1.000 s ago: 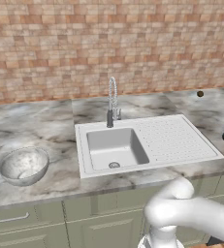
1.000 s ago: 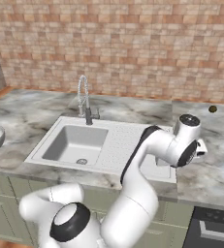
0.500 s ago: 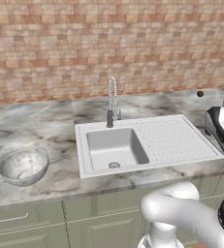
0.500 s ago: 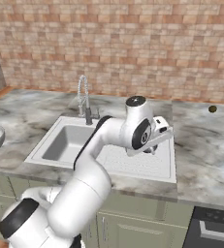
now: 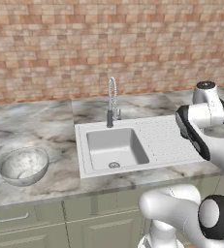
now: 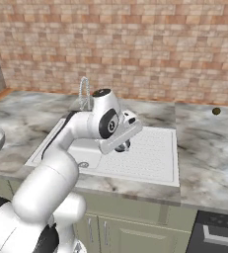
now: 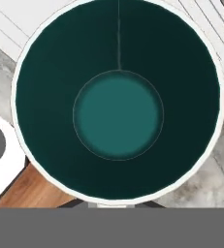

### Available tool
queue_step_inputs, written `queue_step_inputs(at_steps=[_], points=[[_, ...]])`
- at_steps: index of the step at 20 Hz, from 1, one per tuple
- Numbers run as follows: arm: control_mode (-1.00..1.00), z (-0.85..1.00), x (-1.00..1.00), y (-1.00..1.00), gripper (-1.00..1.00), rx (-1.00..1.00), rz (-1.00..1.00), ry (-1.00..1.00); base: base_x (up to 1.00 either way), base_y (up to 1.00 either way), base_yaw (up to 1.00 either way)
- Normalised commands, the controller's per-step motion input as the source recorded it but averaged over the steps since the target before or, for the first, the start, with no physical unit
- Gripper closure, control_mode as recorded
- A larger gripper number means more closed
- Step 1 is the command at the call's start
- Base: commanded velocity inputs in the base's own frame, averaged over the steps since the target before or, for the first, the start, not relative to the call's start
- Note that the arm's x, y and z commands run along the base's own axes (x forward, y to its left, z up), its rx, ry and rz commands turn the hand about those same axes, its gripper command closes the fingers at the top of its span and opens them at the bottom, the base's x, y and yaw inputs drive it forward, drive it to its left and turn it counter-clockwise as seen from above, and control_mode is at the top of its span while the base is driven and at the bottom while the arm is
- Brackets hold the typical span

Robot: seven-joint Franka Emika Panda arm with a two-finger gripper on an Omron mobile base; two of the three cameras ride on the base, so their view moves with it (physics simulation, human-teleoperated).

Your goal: Pick the mug and place it in the sink. Pick the bowl and place it in the open cabinet and then close the cabinet.

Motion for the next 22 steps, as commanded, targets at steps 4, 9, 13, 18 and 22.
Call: queue_step_inputs(at_steps=[4, 9, 13, 18, 22], points=[[-1.0, 0.0, 0.0, 0.79, 1.0, 0.04, 0.04, 0.25, 0.0, 0.0, 0.0], [-1.0, 0.0, 0.0, 0.72, 1.0, 0.07, 0.0, 0.23, 0.0, 0.0, 0.0], [-1.0, 0.0, 0.05, 0.66, 1.0, 0.03, 0.0, 0.12, 0.0, 0.0, 0.0], [-1.0, 0.0, 0.1, 0.58, 1.0, 0.07, 0.0, 0.12, 0.0, 0.0, 0.0], [-1.0, -0.06, 0.1, 0.47, 1.0, 0.08, 0.0, 0.06, 0.0, 0.0, 0.0]])
